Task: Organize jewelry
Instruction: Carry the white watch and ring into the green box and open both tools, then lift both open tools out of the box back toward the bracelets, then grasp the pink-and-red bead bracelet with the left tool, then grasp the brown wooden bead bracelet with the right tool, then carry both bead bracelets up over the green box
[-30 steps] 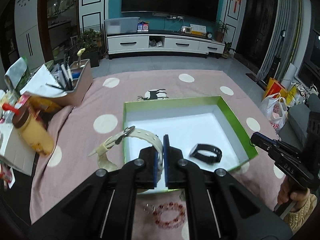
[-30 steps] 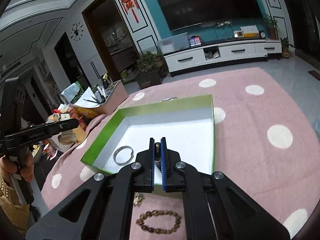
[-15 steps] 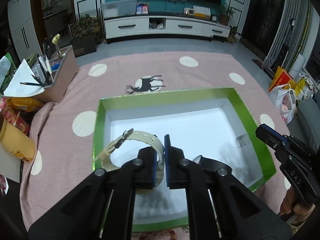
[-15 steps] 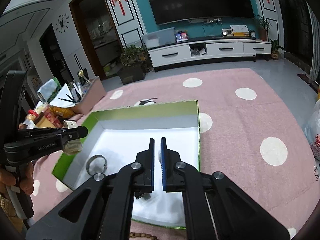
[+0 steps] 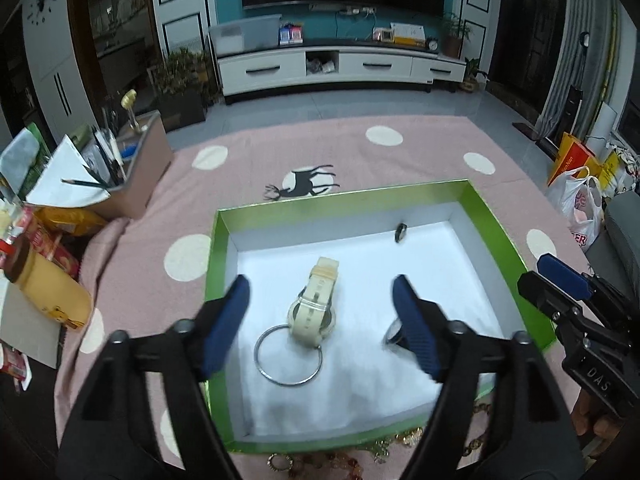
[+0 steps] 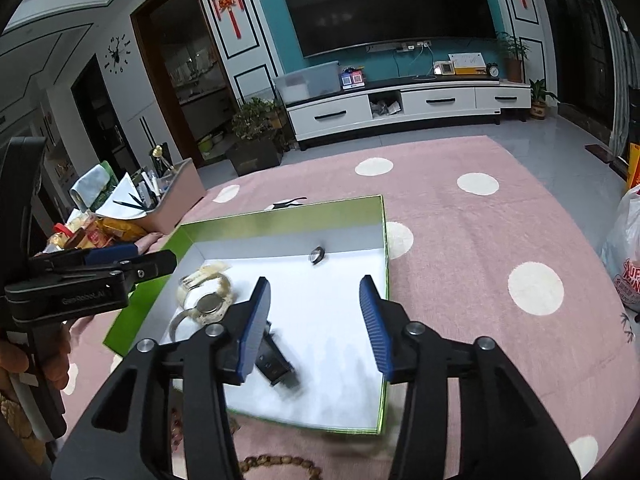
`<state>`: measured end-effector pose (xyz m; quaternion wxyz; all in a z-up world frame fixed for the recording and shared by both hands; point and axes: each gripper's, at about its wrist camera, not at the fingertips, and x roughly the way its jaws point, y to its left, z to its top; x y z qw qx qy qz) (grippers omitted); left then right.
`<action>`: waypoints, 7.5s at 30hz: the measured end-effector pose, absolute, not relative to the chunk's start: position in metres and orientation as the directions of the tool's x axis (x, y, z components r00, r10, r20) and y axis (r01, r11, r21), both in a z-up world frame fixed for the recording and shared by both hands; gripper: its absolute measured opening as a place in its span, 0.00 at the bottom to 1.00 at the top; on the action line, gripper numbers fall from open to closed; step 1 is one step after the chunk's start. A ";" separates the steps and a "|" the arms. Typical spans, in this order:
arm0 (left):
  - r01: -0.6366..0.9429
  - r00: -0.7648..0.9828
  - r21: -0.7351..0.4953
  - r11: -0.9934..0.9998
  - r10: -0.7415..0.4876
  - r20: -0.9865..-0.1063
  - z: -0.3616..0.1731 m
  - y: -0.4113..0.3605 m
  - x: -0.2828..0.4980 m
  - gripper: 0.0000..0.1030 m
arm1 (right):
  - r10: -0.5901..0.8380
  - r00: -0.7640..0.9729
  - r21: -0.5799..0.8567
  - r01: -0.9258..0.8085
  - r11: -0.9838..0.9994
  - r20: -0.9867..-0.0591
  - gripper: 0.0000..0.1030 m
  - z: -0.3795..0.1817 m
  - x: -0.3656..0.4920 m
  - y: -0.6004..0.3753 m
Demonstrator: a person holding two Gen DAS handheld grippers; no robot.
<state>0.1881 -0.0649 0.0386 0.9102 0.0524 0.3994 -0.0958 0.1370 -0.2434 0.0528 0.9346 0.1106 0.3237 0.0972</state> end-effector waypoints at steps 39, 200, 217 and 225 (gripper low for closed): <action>0.001 0.535 -0.114 0.993 -0.097 -0.839 -0.020 0.050 0.035 0.98 | 0.231 0.732 0.296 -0.042 0.954 -0.641 0.70 0.039 0.005 -0.273; 0.317 0.617 -0.143 0.938 -0.318 -0.720 0.048 -0.090 0.211 0.07 | 0.424 0.744 0.303 -0.305 0.903 -0.515 0.10 0.082 0.150 -0.257; 0.323 0.578 -0.123 0.938 -0.298 -0.760 0.023 -0.106 0.231 0.07 | 0.398 0.728 0.277 -0.288 0.917 -0.558 0.10 0.069 0.160 -0.254; 0.324 0.562 -0.100 0.941 -0.276 -0.779 0.013 -0.111 0.239 0.07 | 0.381 0.721 0.264 -0.276 0.924 -0.579 0.10 0.063 0.166 -0.253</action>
